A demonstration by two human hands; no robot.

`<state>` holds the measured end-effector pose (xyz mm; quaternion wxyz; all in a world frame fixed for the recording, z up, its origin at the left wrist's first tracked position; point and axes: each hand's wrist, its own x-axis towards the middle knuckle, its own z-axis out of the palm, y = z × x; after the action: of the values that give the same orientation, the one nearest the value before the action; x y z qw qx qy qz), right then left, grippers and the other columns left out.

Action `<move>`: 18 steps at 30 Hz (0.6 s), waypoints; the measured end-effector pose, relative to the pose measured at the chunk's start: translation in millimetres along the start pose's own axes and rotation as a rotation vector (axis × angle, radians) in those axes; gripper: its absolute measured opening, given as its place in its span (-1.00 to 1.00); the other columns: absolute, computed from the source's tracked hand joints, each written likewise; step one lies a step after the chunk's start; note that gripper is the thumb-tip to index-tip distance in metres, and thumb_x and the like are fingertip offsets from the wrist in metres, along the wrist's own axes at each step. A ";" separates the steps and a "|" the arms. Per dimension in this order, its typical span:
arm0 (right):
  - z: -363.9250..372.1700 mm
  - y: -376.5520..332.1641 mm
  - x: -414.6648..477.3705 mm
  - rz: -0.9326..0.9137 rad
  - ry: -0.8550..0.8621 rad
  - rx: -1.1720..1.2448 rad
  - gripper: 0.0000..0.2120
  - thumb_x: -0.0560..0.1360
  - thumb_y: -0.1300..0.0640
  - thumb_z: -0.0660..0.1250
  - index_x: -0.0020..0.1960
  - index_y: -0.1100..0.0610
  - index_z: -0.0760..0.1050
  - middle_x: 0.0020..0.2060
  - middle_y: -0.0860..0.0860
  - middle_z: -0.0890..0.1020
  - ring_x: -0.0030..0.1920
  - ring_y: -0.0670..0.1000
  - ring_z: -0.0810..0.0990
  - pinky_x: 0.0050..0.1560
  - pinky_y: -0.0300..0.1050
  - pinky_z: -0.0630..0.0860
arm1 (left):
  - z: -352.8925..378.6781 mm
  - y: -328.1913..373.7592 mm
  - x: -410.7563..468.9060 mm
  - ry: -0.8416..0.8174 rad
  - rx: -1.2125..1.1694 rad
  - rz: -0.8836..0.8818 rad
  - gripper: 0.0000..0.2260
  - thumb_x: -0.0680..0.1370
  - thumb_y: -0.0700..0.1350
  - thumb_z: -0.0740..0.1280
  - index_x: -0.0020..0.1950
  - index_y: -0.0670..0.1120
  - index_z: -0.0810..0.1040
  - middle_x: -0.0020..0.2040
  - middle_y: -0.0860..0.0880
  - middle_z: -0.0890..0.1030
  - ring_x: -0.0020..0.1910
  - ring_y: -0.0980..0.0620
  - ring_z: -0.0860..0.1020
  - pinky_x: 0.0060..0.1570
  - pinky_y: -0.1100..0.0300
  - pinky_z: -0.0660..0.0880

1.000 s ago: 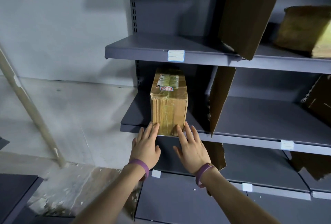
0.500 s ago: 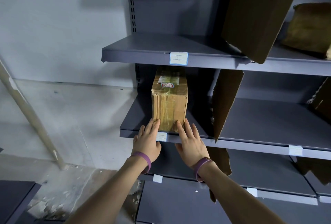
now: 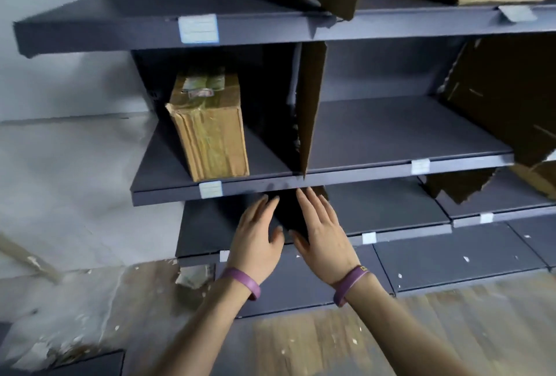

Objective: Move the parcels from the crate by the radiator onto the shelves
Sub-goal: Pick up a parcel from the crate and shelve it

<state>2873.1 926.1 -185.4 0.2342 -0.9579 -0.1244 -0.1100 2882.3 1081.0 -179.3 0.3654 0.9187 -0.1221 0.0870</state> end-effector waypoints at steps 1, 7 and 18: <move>-6.9 9.3 -8.2 0.040 0.019 0.012 -0.29 0.51 0.13 0.33 0.56 0.17 0.08 0.51 0.12 0.22 0.51 0.18 0.14 0.51 -0.13 -0.08 | 7.3 10.2 0.5 -0.014 -0.014 0.022 -0.52 0.53 -0.21 0.30 0.46 -0.06 0.34 0.47 -0.04 0.32 0.46 0.00 0.24 0.43 0.21 0.14; -54.6 87.9 -67.5 0.328 0.142 0.023 -0.29 0.59 -0.01 0.26 0.58 0.09 -0.05 0.56 0.06 0.06 0.55 0.13 0.00 0.51 -0.08 -0.04 | 72.9 97.6 5.3 -0.150 -0.127 0.185 -0.58 0.55 -0.22 0.28 0.42 -0.07 0.39 0.38 0.00 0.44 0.37 0.04 0.38 0.33 0.26 0.30; -194.7 257.4 -225.3 0.714 0.422 -0.024 -0.29 0.58 -0.06 0.25 0.57 0.11 -0.02 0.55 0.07 0.09 0.54 0.15 0.02 0.51 -0.02 0.02 | 250.6 310.9 -27.1 -0.455 -0.169 0.351 -0.47 0.56 -0.13 0.28 0.51 0.06 0.22 0.51 0.04 0.22 0.51 0.06 0.11 0.43 0.03 0.20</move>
<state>2705.1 570.1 -185.8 0.2667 -0.9000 0.2675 -0.2172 2784.6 693.2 -163.8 0.3832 0.8457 -0.3648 -0.0699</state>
